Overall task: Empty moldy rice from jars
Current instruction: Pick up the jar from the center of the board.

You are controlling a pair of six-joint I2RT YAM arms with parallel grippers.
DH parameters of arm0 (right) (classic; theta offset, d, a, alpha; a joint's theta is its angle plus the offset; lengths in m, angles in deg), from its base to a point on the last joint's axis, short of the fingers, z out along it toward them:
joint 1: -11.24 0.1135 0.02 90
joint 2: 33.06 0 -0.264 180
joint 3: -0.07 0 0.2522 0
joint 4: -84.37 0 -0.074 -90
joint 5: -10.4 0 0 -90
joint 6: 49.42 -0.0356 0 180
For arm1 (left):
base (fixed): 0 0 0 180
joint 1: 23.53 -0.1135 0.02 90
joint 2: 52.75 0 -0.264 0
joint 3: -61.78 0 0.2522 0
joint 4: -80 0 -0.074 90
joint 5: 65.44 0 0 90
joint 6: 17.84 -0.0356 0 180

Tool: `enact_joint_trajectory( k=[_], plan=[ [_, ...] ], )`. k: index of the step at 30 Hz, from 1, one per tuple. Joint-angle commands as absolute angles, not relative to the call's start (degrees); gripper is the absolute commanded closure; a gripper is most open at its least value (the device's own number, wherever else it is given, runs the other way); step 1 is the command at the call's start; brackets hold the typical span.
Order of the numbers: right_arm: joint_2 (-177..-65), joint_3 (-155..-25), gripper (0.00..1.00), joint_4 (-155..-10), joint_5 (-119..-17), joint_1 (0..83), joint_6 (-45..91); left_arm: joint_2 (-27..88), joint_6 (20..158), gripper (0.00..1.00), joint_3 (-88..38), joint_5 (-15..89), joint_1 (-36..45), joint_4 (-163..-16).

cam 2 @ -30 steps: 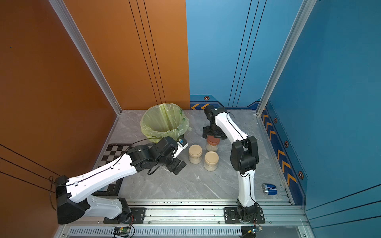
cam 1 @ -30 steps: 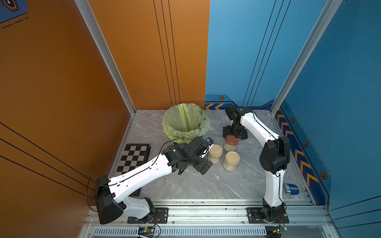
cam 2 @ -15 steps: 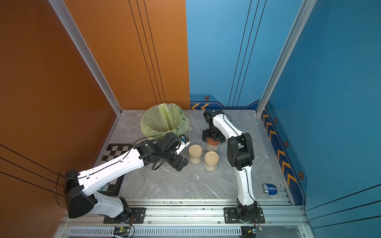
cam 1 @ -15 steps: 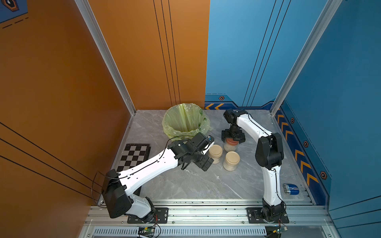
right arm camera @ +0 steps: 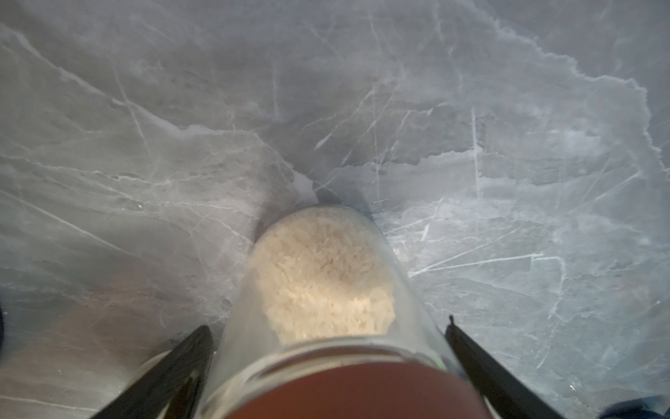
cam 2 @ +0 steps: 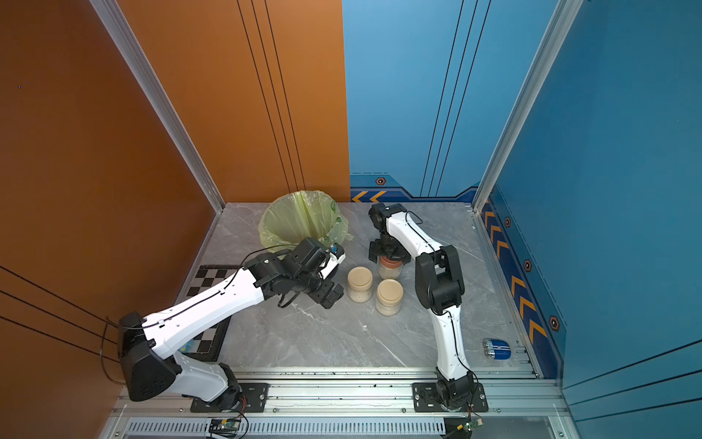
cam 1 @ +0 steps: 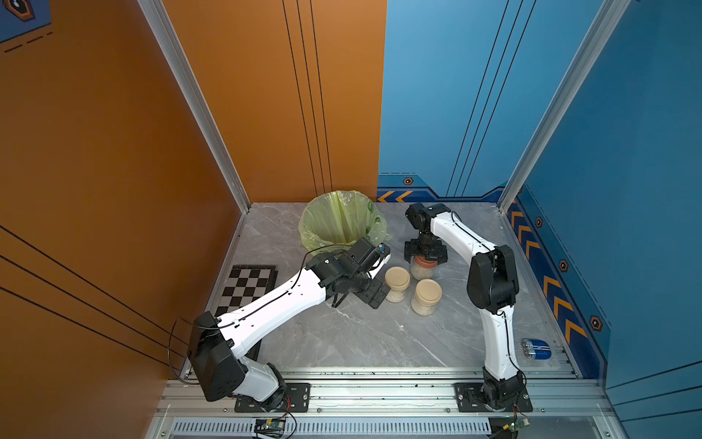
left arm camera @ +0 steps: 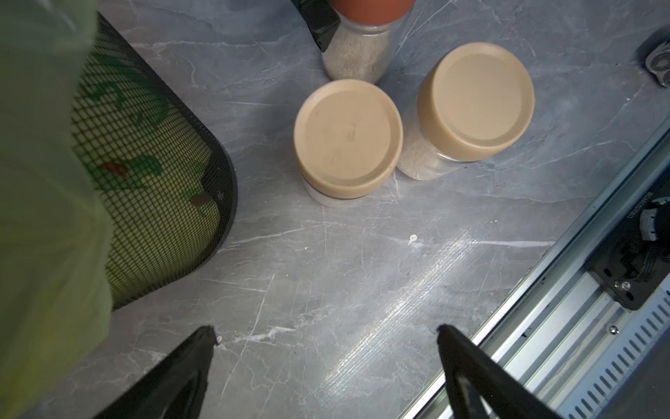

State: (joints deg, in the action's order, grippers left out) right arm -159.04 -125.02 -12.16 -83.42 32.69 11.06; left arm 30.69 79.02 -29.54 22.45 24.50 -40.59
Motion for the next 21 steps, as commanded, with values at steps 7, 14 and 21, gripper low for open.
enact_joint_trajectory(
  k=[7, 14, 21],
  plan=[
    [-158.4, -122.3, 0.09, -14.1, -85.2, 33.2, 8.5, 32.1, 78.7, 0.02, -32.7, 23.5, 21.2, -39.8],
    [-156.9, -122.1, 0.81, -14.3, -84.7, 32.9, 8.3, 33.9, 78.9, 0.02, -34.7, 27.0, 19.5, -39.8],
    [-152.6, -122.3, 1.00, -13.8, -83.9, 31.9, 10.1, 35.0, 78.2, 0.02, -36.0, 30.7, 18.7, -40.6]
  ],
)
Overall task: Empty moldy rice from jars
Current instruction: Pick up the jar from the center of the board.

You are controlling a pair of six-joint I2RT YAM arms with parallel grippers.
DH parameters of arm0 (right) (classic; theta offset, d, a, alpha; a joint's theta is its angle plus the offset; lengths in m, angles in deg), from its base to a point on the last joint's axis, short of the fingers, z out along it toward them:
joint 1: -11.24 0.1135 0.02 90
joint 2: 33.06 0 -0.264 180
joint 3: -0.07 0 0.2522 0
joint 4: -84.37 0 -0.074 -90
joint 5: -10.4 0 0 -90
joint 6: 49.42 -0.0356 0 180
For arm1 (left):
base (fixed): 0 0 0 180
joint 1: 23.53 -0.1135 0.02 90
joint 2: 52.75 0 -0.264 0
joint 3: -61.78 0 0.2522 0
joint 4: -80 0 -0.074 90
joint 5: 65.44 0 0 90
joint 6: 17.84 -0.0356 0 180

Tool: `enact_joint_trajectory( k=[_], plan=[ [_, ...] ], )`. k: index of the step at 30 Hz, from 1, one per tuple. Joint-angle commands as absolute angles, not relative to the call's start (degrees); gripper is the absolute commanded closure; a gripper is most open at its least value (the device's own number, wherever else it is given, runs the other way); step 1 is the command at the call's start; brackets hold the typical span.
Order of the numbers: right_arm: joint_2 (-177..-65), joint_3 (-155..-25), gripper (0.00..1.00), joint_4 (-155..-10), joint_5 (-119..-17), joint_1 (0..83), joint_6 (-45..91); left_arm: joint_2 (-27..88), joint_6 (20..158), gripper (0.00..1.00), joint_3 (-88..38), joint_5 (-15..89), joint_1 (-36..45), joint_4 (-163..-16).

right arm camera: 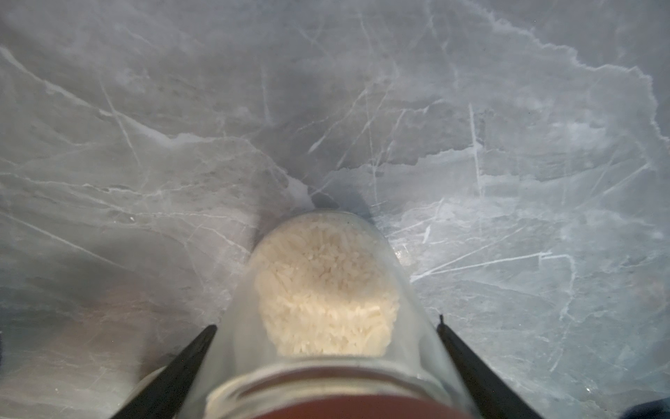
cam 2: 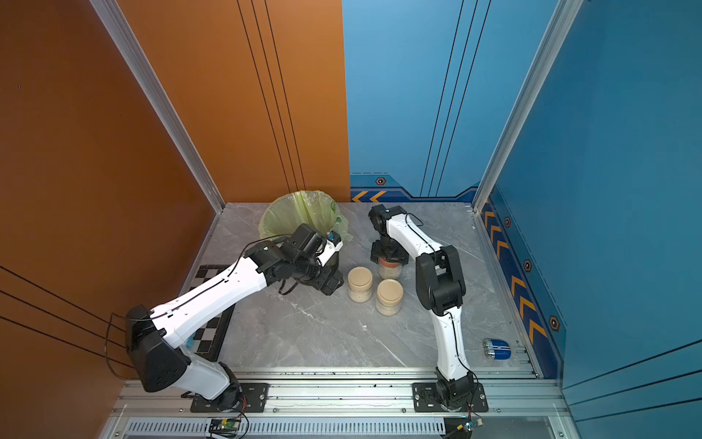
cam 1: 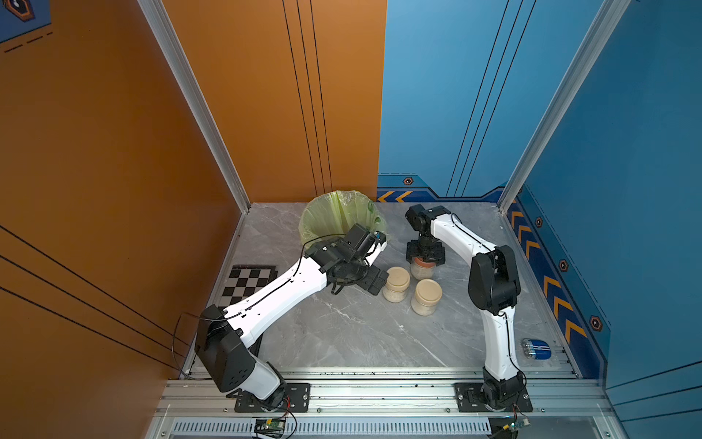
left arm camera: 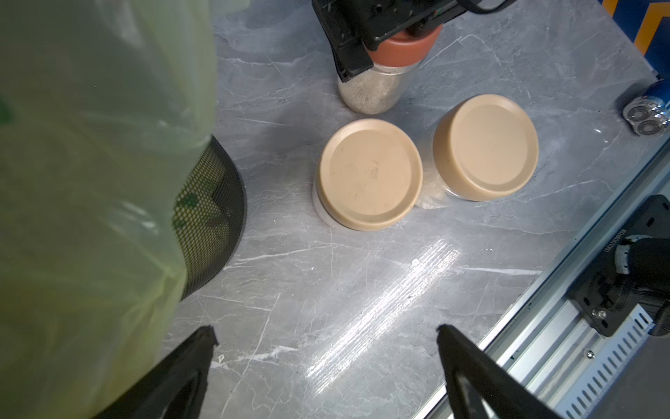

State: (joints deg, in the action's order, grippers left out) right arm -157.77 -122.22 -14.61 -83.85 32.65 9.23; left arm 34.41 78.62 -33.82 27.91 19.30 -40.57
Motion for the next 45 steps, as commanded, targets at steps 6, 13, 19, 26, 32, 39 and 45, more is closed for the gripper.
enact_joint_trajectory(
  k=[6, 13, 19, 26, 32, 39, 45],
  plan=[
    [-149.0, -124.1, 1.00, -11.4, -81.8, 30.8, 11.9, 35.7, 77.4, 0.02, -36.5, 31.3, 18.7, -42.1],
    [-146.9, -129.3, 1.00, -5.7, -80.6, 30.8, 14.6, 36.6, 77.1, 0.02, -36.4, 33.0, 18.6, -45.8],
    [-144.6, -133.1, 1.00, -1.0, -78.2, 31.2, 15.1, 35.3, 76.1, 0.02, -33.6, 33.6, 19.1, -51.2],
    [-141.8, -136.6, 1.00, 3.9, -74.8, 32.8, 14.9, 32.1, 73.6, 0.02, -27.7, 35.9, 19.6, -58.4],
    [-140.2, -139.7, 1.00, 7.6, -69.6, 34.4, 14.9, 26.2, 70.4, 0.02, -21.3, 37.1, 20.8, -64.1],
    [-139.1, -141.2, 1.00, 8.8, -60.4, 36.0, 14.5, 18.4, 68.4, 0.02, -14.3, 37.9, 20.9, -70.1],
    [-138.8, -141.9, 1.00, 8.8, -52.7, 38.8, 13.7, 13.1, 65.5, 0.02, -8.2, 40.3, 20.9, -74.9]
  ],
)
